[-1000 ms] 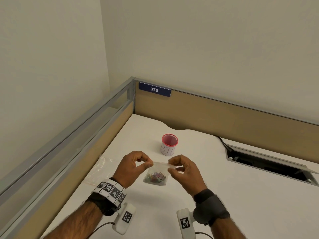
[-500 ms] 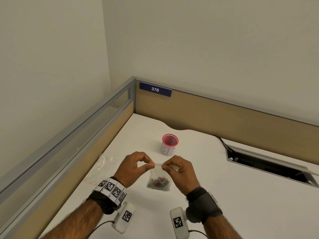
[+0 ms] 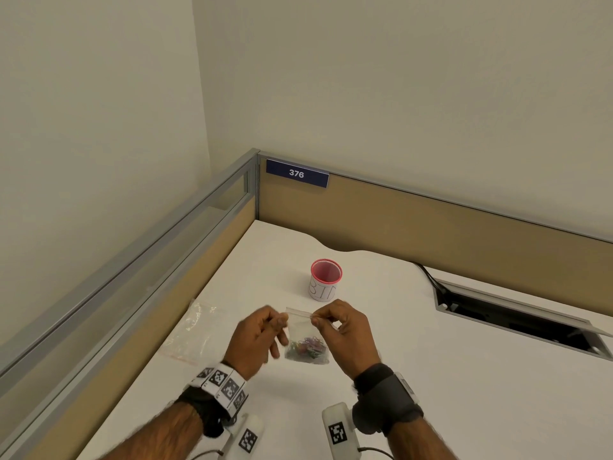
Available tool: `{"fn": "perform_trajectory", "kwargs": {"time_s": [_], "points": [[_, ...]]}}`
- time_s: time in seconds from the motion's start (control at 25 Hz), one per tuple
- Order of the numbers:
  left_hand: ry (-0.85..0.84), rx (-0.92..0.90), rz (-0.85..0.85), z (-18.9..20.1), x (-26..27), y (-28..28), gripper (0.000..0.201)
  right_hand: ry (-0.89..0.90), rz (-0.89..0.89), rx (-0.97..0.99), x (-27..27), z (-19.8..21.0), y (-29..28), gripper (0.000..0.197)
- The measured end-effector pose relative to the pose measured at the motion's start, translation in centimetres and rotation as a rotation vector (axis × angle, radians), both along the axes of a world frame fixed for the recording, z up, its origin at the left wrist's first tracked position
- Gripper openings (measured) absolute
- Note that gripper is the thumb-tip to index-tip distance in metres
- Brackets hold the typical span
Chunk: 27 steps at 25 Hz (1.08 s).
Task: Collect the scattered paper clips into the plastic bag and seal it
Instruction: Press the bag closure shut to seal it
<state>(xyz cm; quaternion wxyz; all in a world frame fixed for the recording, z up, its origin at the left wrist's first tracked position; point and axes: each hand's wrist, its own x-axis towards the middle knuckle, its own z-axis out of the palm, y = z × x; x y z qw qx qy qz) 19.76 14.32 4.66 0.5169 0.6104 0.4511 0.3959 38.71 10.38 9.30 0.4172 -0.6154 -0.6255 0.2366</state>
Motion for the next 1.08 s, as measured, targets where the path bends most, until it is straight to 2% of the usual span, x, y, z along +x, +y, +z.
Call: {"fn": "perform_trajectory", "kwargs": {"time_s": [0.16, 0.2, 0.28, 0.36, 0.4, 0.48, 0.56, 0.64, 0.8, 0.92, 1.0, 1.08], "points": [[0.075, -0.57, -0.092, -1.1, 1.3, -1.8, 0.087, 0.031, 0.019, 0.059, -0.6, 0.0, -0.4, 0.011], [-0.003, -0.71, -0.095, -1.0, 1.4, -1.5, 0.093, 0.029, 0.054, 0.068, -0.7, -0.1, -0.5, 0.01], [-0.33, -0.912, -0.054, -0.3, 1.6, 0.0, 0.095, 0.002, 0.153, 0.077, -0.8, -0.8, -0.9, 0.007], [-0.637, -1.003, 0.012, 0.3, 1.8, 2.0, 0.076, -0.051, 0.227, 0.058, -0.6, -1.5, -1.5, 0.003], [-0.7, -0.993, 0.05, 0.6, 2.0, 2.9, 0.063, -0.074, 0.243, 0.042, -0.4, -1.9, -1.8, 0.009], [-0.687, -0.896, 0.121, 1.1, 2.4, 4.1, 0.045, -0.062, 0.199, -0.003, 0.1, -2.3, -2.1, 0.031], [-0.622, -0.797, 0.131, 1.2, 2.7, 4.5, 0.036, 0.025, 0.039, -0.052, 0.5, -2.3, -1.6, 0.044], [-0.588, -0.756, 0.122, 1.5, 3.1, 4.4, 0.032, 0.154, -0.102, -0.16, 0.9, -2.5, -0.8, 0.048], [-0.551, -0.72, 0.074, 1.3, 3.9, 4.0, 0.031, 0.4, 0.001, -0.397, 0.6, -2.9, -0.3, 0.042], [-0.501, -0.688, 0.039, 0.9, 3.9, 3.7, 0.03, 0.487, 0.015, -0.395, 0.4, -3.2, -0.3, 0.029], [-0.486, -0.674, 0.053, 0.6, 3.8, 3.6, 0.031, 0.443, -0.018, -0.379, 0.5, -3.6, -0.1, 0.031], [-0.465, -0.66, 0.039, 0.5, 4.0, 3.3, 0.029, 0.514, -0.01, -0.396, 0.6, -4.1, 0.0, 0.034]]}}
